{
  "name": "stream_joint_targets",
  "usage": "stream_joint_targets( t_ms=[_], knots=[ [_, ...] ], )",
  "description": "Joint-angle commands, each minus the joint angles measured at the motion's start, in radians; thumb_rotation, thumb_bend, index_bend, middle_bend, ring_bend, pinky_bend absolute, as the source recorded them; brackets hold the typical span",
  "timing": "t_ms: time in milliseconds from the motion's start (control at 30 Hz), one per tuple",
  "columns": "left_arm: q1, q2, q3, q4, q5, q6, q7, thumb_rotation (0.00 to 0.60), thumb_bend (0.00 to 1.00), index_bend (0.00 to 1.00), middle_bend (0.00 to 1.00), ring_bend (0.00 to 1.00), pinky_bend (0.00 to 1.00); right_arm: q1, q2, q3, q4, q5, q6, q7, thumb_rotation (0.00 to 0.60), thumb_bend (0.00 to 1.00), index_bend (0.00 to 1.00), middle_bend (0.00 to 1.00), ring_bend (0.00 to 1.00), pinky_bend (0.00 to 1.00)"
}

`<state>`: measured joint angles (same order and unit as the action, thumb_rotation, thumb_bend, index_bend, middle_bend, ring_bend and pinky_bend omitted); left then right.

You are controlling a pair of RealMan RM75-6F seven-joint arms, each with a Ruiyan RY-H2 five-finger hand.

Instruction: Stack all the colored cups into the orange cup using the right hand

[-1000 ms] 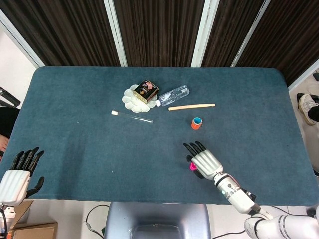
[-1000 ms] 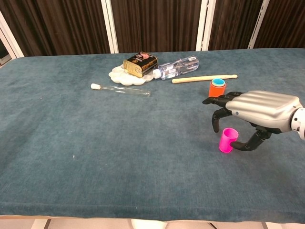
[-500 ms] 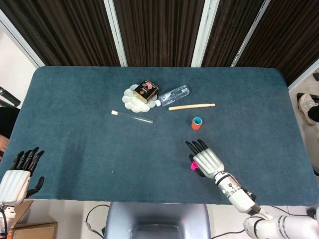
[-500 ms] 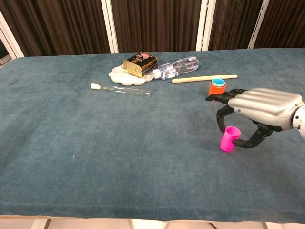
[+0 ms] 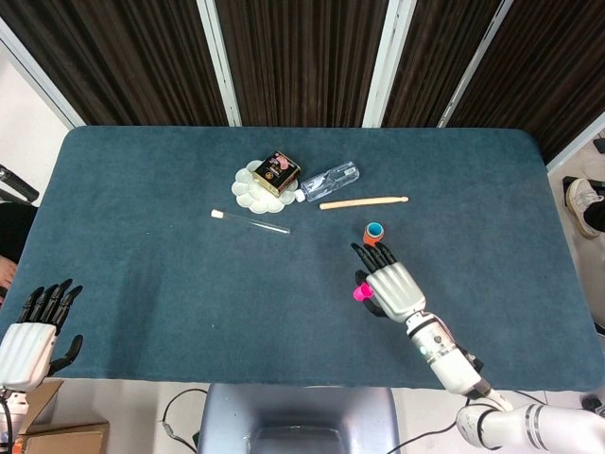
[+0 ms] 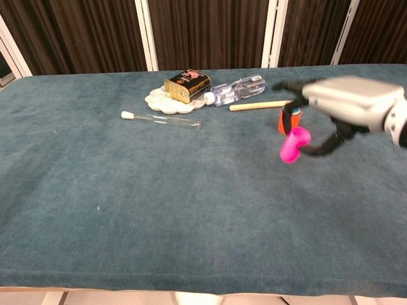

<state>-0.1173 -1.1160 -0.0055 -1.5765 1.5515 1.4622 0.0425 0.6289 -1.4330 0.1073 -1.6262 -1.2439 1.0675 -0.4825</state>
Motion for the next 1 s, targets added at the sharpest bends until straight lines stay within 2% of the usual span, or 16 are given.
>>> stream_joint_targets(
  t_ms=[33, 133, 267, 400, 633, 1000],
  knots=[
    [-0.001, -0.001, 0.000, -0.001, -0.001, -0.002, 0.004, 0.600, 0.42, 0.00, 0.00, 0.00, 0.06, 0.047, -0.018, 0.122, 0.038, 0.063, 0.049, -0.027, 0.600, 0.47, 0.66, 0.08, 0.00, 0.00],
    [-0.001, -0.002, 0.000, -0.002, -0.001, -0.003, 0.009, 0.600, 0.42, 0.00, 0.00, 0.00, 0.06, 0.091, -0.052, 0.199, 0.115, 0.157, 0.060, -0.101, 0.600, 0.47, 0.66, 0.08, 0.00, 0.00],
    [-0.003, -0.003, -0.002, -0.001, -0.006, -0.007, 0.007, 0.600, 0.42, 0.00, 0.00, 0.00, 0.06, 0.131, -0.083, 0.250, 0.195, 0.295, 0.032, -0.161, 0.600, 0.47, 0.67, 0.09, 0.00, 0.00],
    [-0.006, -0.002, -0.004, 0.001, -0.012, -0.015, 0.005, 0.600, 0.42, 0.00, 0.00, 0.00, 0.06, 0.150, -0.109, 0.244, 0.262, 0.355, 0.001, -0.181, 0.600, 0.47, 0.67, 0.09, 0.00, 0.00],
    [-0.008, -0.005, -0.005, 0.001, -0.018, -0.021, 0.012, 0.600, 0.42, 0.00, 0.00, 0.00, 0.06, 0.183, -0.174, 0.219, 0.391, 0.389, -0.045, -0.180, 0.600, 0.47, 0.67, 0.09, 0.00, 0.00],
    [-0.011, -0.002, -0.005, 0.000, -0.022, -0.027, 0.008, 0.600, 0.42, 0.00, 0.00, 0.00, 0.06, 0.210, -0.229, 0.202, 0.454, 0.400, -0.062, -0.184, 0.600, 0.47, 0.65, 0.09, 0.00, 0.00]
  ],
)
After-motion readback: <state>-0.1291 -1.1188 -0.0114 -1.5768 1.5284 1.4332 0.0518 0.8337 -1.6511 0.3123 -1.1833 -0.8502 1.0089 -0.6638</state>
